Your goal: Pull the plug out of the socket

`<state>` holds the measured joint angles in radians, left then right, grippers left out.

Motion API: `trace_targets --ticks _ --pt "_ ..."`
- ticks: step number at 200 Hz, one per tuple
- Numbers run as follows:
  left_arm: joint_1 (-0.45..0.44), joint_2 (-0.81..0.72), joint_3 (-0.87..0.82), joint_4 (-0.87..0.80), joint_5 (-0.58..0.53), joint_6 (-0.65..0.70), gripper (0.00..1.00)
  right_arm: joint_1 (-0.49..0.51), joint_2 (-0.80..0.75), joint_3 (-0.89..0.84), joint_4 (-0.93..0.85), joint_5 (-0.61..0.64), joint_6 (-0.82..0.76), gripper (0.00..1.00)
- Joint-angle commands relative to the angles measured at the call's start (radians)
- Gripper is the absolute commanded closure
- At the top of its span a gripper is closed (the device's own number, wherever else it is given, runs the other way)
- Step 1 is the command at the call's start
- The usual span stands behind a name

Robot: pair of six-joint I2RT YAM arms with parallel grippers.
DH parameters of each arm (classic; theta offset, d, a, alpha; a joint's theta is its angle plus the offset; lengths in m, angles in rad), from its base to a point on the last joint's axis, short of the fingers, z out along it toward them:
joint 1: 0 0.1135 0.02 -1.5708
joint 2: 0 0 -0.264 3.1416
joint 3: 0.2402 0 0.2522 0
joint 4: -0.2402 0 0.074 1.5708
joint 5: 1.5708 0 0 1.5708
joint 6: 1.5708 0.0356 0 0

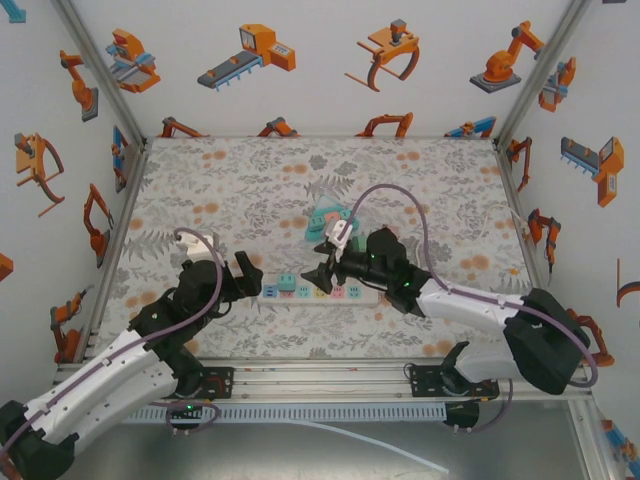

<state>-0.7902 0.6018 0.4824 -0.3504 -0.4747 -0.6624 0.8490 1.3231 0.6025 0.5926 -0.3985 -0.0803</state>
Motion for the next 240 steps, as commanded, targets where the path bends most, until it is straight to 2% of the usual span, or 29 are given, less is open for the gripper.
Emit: trace_targets --ticks 1,61,127,150,162,169,179,207,240 --pt "0.023 -0.010 0.008 -0.072 -0.036 -0.074 0.03 0.014 0.048 0.054 0.048 -0.100 -0.174 0.34" --pt "0.122 0.052 -0.008 -0.059 0.120 -0.080 0.03 0.021 0.214 0.130 0.043 -0.177 -0.217 0.34" --pt "0.132 0.186 -0.004 -0.036 0.171 -0.092 0.03 0.022 0.392 0.219 0.038 -0.246 -0.180 0.38" --pt "0.134 0.202 -0.026 -0.006 0.189 -0.105 0.02 0.022 0.440 0.235 0.037 -0.271 -0.160 0.44" --pt "0.137 0.211 -0.034 0.004 0.197 -0.114 0.00 0.022 0.458 0.240 0.038 -0.274 -0.152 0.52" --pt "0.138 0.219 -0.037 0.006 0.201 -0.120 0.01 0.023 0.465 0.242 0.039 -0.275 -0.151 0.59" --pt "0.143 0.231 -0.039 0.010 0.208 -0.130 0.04 0.022 0.472 0.244 0.039 -0.275 -0.149 0.63" --pt "0.146 0.271 -0.051 0.039 0.229 -0.151 0.09 0.023 0.472 0.246 0.041 -0.275 -0.148 0.69" --pt "0.148 0.326 -0.051 0.061 0.253 -0.167 0.13 0.022 0.466 0.240 0.041 -0.287 -0.147 0.72"
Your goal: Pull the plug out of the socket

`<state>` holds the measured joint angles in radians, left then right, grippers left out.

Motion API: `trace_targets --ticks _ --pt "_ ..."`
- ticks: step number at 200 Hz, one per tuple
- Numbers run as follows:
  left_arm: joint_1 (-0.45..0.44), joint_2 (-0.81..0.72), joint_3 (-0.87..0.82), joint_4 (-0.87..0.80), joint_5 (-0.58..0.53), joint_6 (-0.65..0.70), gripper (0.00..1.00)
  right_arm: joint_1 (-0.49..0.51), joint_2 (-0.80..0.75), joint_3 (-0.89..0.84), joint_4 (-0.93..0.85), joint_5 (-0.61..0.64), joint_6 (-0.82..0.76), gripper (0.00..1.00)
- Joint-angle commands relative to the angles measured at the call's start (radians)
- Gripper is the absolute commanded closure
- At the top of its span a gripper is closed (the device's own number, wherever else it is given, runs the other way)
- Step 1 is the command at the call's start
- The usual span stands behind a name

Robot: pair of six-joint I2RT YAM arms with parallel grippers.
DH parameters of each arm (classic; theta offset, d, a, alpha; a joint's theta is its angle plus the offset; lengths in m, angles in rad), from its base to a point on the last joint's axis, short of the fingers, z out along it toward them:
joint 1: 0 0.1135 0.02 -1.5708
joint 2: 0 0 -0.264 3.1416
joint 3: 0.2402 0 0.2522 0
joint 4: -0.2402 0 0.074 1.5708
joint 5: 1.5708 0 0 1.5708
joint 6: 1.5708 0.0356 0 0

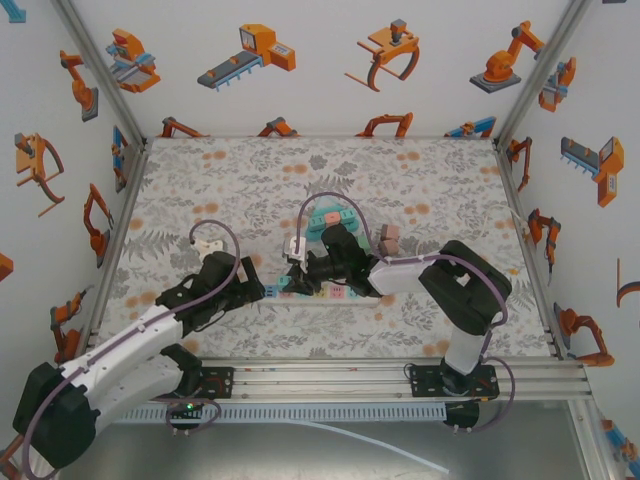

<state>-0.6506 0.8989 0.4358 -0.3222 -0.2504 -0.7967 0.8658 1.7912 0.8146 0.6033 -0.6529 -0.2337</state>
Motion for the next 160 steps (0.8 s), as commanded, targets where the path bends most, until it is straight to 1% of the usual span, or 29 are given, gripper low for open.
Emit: trace_targets --ticks 1,39,90,160 --pt "0.009 0.031 -0.005 0.033 0.029 -0.034 0.13 0.005 -0.002 0.028 0.030 -0.033 0.006 0.72" --pt "0.012 0.090 -0.003 0.038 0.033 -0.057 0.16 0.007 -0.019 0.015 0.058 -0.044 0.022 0.74" --pt "0.011 0.159 0.007 0.034 0.044 -0.063 0.23 0.006 -0.042 0.014 0.094 -0.045 0.043 0.76" --pt "0.013 0.191 0.029 -0.005 0.014 -0.065 0.26 0.005 -0.078 0.008 0.141 -0.042 0.076 0.77"
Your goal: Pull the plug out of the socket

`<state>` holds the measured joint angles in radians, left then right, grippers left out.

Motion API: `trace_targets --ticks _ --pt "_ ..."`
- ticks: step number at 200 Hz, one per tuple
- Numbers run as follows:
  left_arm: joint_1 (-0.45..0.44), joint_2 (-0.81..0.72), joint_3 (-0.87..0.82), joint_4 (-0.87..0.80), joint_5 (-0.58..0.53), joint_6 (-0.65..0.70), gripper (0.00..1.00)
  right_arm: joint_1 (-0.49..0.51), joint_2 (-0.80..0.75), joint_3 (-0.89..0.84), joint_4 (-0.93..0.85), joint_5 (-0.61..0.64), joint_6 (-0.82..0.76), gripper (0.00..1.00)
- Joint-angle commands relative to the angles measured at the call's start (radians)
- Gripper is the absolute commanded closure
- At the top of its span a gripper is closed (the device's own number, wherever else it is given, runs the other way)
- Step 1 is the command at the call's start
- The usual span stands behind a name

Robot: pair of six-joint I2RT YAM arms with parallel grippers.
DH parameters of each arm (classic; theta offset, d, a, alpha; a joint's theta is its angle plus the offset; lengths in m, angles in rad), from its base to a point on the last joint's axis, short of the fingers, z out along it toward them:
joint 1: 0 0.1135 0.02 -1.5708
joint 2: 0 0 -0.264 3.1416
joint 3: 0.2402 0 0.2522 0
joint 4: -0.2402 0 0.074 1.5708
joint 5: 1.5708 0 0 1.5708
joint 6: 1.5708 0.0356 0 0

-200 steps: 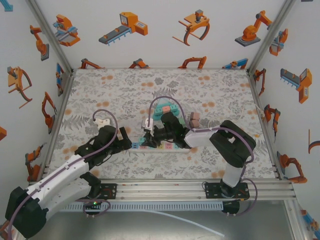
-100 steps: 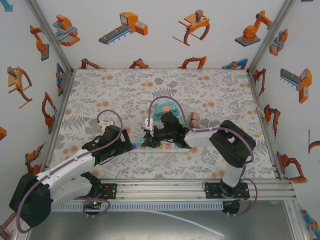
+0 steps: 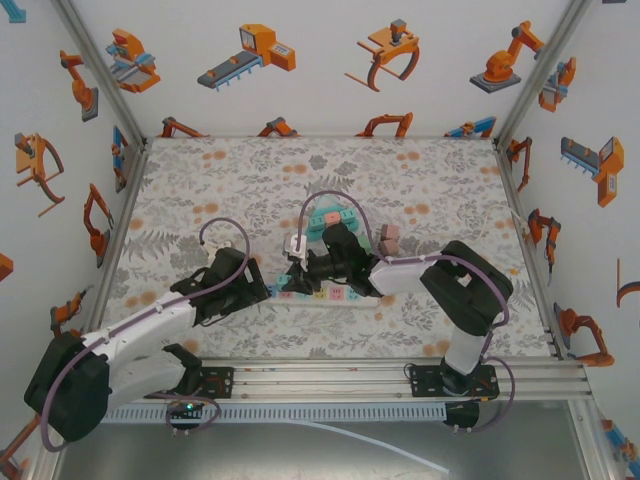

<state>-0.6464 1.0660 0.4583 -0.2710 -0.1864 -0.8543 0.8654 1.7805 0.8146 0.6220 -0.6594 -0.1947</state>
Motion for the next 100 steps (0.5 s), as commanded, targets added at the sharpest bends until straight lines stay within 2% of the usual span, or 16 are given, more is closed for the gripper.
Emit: trace_targets --ticks 1,39,72,100 --pt "0.009 0.024 0.006 -0.056 -0.050 -0.008 0.26 0.006 -0.068 0.008 0.122 -0.036 0.038 0.77" --pt "0.009 0.007 0.020 -0.076 -0.057 -0.005 0.26 0.005 -0.128 -0.021 0.151 0.031 0.066 0.77" --pt "0.007 -0.043 0.054 -0.105 -0.061 0.008 0.26 0.004 -0.226 -0.080 0.177 0.235 0.154 0.78" --pt "0.007 -0.102 0.077 -0.043 -0.004 0.071 0.26 0.001 -0.316 -0.150 0.195 0.416 0.224 0.78"
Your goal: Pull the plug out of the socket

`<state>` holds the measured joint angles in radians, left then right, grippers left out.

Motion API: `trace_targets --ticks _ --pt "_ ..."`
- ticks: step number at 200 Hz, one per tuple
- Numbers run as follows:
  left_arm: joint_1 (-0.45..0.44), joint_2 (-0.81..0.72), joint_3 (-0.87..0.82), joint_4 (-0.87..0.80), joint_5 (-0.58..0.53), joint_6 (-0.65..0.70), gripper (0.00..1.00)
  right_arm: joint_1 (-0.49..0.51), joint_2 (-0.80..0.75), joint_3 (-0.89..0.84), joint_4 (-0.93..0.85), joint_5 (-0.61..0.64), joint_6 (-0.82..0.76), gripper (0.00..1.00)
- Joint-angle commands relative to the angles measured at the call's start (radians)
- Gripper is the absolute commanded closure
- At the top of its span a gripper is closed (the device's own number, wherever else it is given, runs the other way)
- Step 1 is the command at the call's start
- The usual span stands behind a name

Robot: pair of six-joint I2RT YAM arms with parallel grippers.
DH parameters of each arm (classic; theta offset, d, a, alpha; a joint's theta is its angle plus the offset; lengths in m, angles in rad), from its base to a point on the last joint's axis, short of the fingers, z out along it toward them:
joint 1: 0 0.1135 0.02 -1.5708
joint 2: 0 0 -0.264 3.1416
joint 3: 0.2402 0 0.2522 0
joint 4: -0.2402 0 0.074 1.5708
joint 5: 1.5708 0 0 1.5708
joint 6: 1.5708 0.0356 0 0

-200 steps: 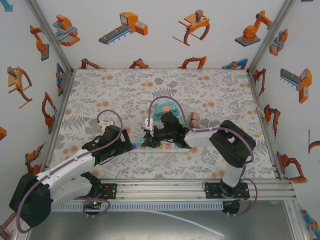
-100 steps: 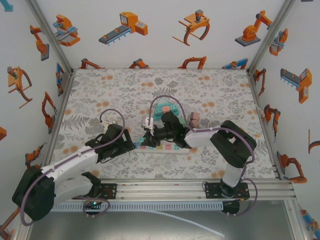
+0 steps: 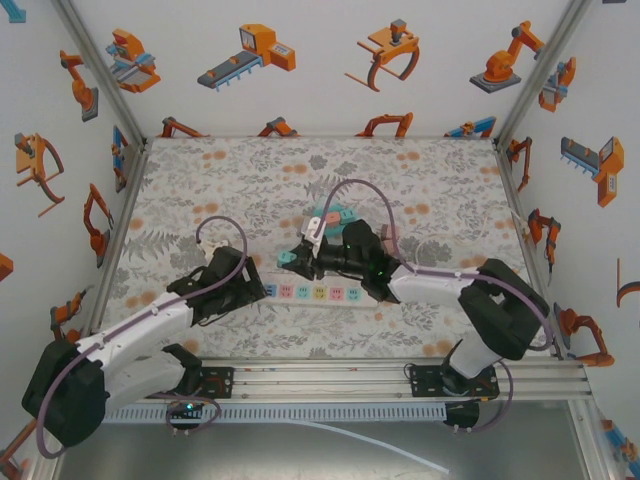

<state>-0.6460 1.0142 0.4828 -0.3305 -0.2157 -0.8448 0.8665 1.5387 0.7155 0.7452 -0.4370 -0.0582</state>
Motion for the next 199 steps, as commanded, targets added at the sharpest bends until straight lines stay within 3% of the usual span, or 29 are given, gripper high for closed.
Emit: trace_targets --ticks 1,28,51,80,113,199 --pt "0.007 -0.052 0.054 0.020 0.029 0.064 0.26 0.000 -0.077 -0.054 0.072 0.199 0.089 0.78" --pt "0.002 -0.102 0.066 0.141 0.125 0.142 0.26 -0.016 -0.144 -0.122 0.091 0.391 0.221 0.79" --pt "-0.004 -0.135 0.065 0.272 0.213 0.209 0.26 -0.064 -0.198 -0.184 0.091 0.539 0.444 0.80" --pt "-0.021 -0.126 0.096 0.373 0.289 0.276 0.26 -0.182 -0.233 -0.293 0.092 0.567 0.742 0.80" --pt "-0.069 -0.073 0.131 0.431 0.312 0.334 0.26 -0.273 -0.238 -0.421 0.092 0.613 0.947 0.80" --pt "-0.117 0.030 0.176 0.428 0.289 0.345 0.24 -0.300 -0.097 -0.449 0.095 0.640 1.039 0.74"
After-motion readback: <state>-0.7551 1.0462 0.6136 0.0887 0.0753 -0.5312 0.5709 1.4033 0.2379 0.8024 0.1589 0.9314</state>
